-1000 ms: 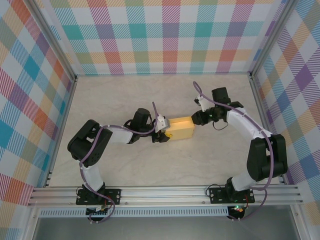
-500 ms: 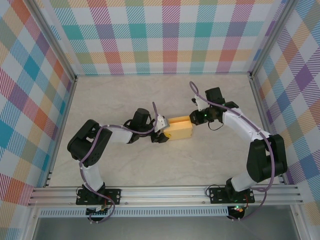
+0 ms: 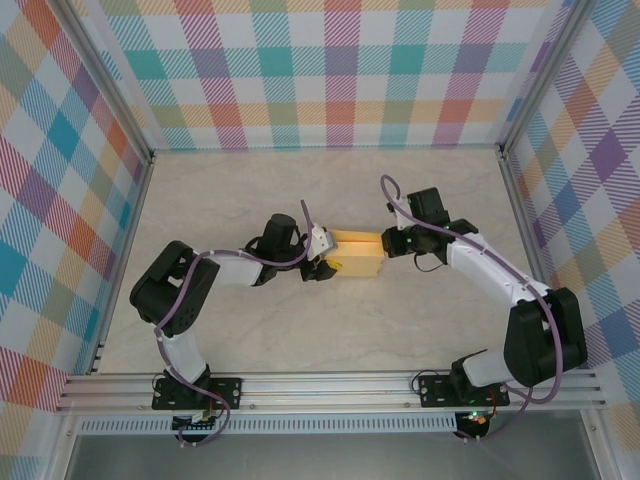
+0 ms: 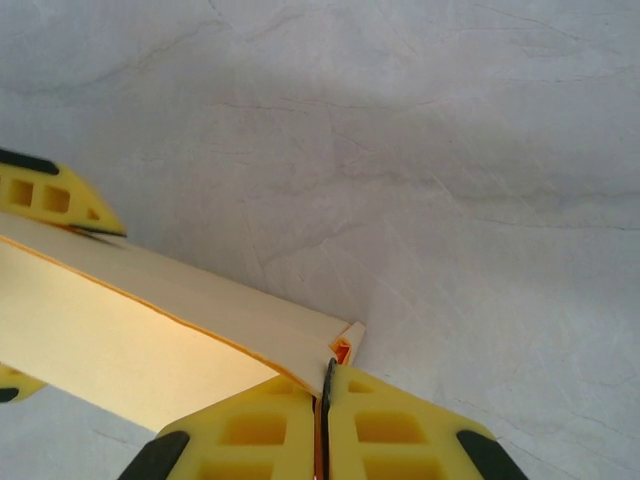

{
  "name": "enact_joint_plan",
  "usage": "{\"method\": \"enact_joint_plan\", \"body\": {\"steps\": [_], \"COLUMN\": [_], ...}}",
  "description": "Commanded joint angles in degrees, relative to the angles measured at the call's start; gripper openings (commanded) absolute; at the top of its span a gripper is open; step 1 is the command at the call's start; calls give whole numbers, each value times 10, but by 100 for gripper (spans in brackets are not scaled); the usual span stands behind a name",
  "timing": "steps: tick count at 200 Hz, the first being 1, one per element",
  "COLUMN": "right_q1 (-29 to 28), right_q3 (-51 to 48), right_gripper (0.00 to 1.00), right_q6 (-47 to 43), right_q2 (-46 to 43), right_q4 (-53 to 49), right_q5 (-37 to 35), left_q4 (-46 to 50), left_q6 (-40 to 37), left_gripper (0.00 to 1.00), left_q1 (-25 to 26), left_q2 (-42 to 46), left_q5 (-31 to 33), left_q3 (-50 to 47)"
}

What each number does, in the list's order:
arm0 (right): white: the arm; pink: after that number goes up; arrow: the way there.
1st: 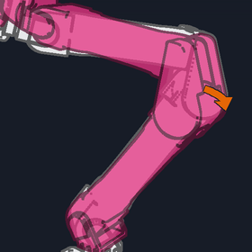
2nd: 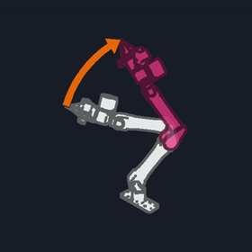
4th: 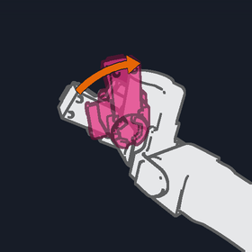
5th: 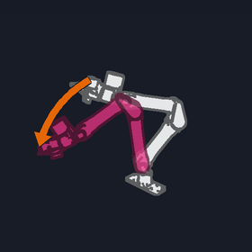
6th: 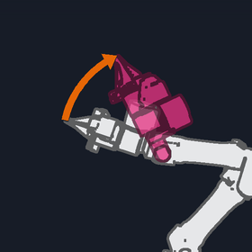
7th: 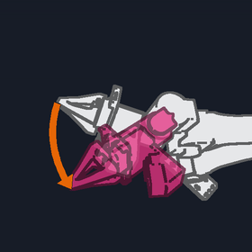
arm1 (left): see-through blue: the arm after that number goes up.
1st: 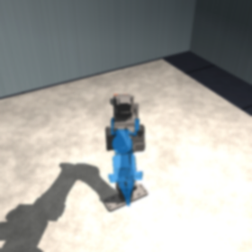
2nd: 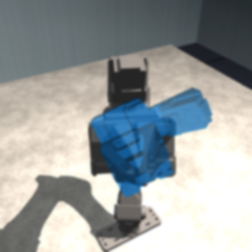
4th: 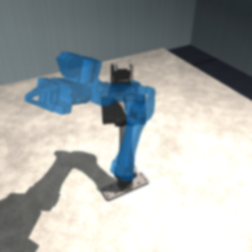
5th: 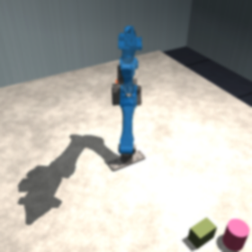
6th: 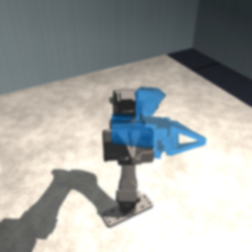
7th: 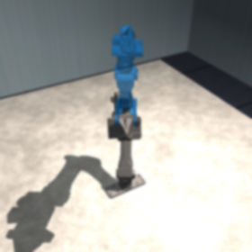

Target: Fold the paper box

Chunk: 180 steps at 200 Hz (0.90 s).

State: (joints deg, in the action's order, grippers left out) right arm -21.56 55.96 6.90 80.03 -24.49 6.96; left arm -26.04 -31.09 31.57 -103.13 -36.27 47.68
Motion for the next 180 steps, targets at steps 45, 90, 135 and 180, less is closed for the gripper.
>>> {"method": "enact_joint_plan", "body": {"steps": [45, 90, 135, 180], "right_q1": [-27, -60, -87, -118], "right_q3": [-12, -53, -84, -89], "right_gripper": [9, 9, 8, 7], "right_q6": [94, 117, 117, 129], "right_q2": [-17, -23, -37, -42], "right_q4": [36, 85, 126, 148], "right_q5": [-37, -88, -144, -212], "left_q4": [-26, -26, -56, -110], "left_q6": [21, 35, 93, 151], "left_gripper": [50, 54, 57, 64], "left_q1": [-5, -5, -4, -4], "left_q2": [-7, -10, -10, 8], "left_q5": [25, 46, 68, 106], "left_q3": [1, 8, 5, -24]}}
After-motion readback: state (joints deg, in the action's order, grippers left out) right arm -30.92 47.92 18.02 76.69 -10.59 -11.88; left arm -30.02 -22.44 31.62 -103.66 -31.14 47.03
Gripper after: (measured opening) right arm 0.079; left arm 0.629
